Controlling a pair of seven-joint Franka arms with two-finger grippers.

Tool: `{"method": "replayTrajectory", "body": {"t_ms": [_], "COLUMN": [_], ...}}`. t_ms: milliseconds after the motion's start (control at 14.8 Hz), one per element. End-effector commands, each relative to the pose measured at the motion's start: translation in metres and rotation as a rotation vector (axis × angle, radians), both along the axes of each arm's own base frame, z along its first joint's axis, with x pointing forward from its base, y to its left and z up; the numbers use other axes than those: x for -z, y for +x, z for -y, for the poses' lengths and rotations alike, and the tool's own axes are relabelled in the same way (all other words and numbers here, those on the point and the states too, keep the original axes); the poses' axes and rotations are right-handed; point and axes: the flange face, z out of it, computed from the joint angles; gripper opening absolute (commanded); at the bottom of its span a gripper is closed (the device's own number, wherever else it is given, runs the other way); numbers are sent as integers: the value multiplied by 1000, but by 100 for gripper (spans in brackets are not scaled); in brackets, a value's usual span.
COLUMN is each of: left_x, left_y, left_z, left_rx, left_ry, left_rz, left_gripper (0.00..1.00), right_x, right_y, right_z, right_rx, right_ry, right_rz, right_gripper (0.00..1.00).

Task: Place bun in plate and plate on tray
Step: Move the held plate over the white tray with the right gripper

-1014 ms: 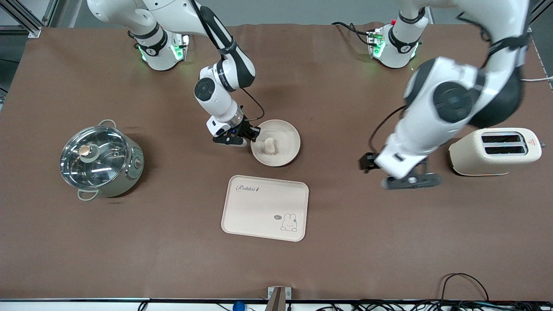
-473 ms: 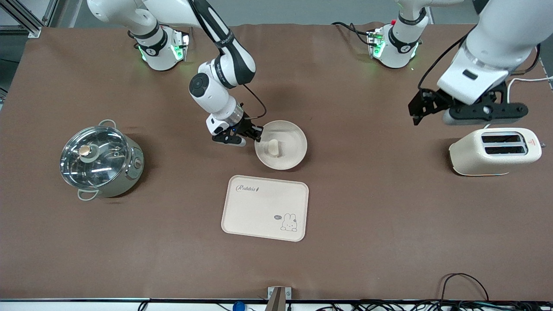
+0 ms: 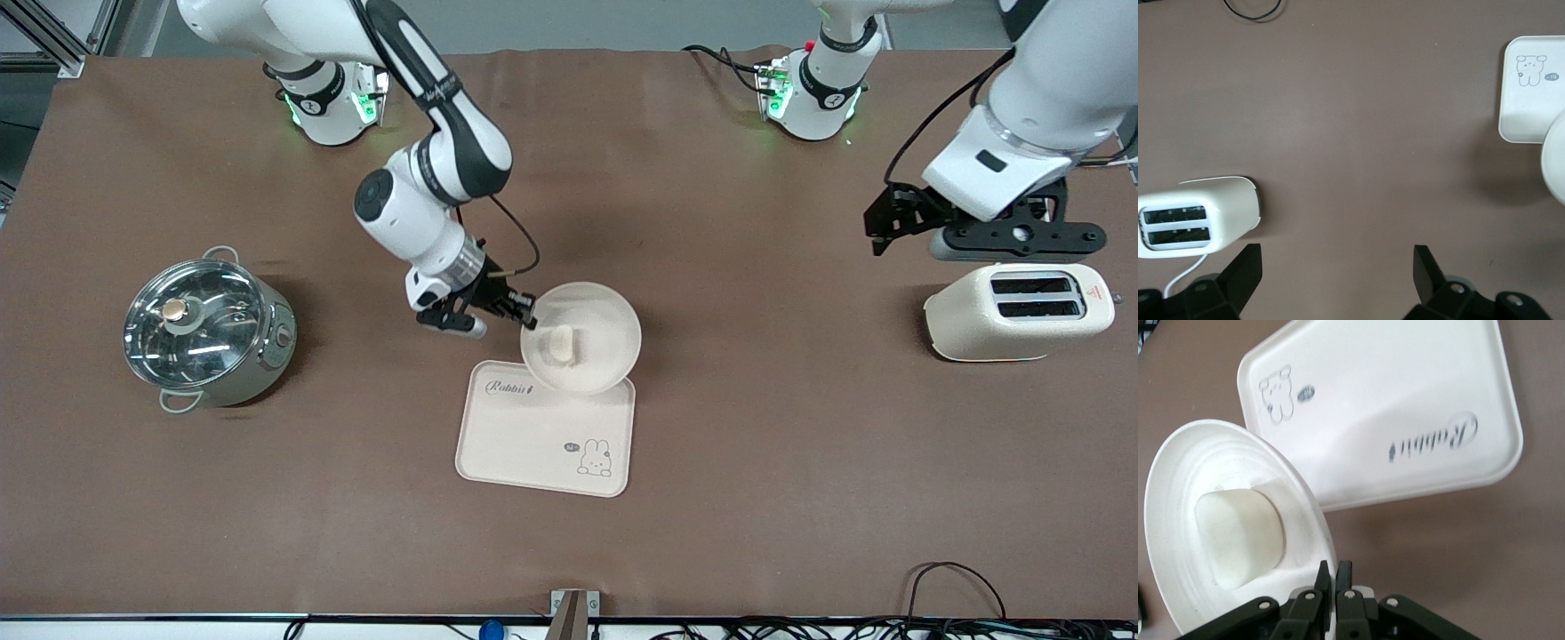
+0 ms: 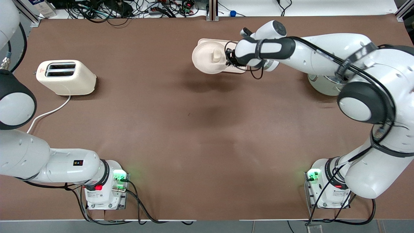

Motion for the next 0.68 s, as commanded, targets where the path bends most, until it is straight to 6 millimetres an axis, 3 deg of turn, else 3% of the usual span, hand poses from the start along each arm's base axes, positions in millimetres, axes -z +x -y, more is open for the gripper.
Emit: {"method": "replayTrajectory", "body": {"t_ms": [0, 203, 338, 541, 608], "left_x": [-13, -7, -7, -16, -18], "left_y": [-7, -3, -1, 3, 5], "left_z": [-32, -69, -73, -75, -75], "left_rx": [21, 54, 47, 25, 26], "left_ry": [-27, -31, -28, -30, -25], "left_rz": [-12, -23, -24, -3, 5], "left_gripper": [100, 100, 100, 100, 100], "right_x": [20, 31, 35, 60, 63], "right_y": [53, 98, 114, 117, 114], "right_z": [15, 56, 68, 75, 70], "right_rx": [-13, -68, -99, -140, -154], "right_ry": [21, 24, 30, 10, 7], "right_rz": [-15, -5, -9, -5, -6], "right_gripper": [0, 0, 0, 0, 0]}}
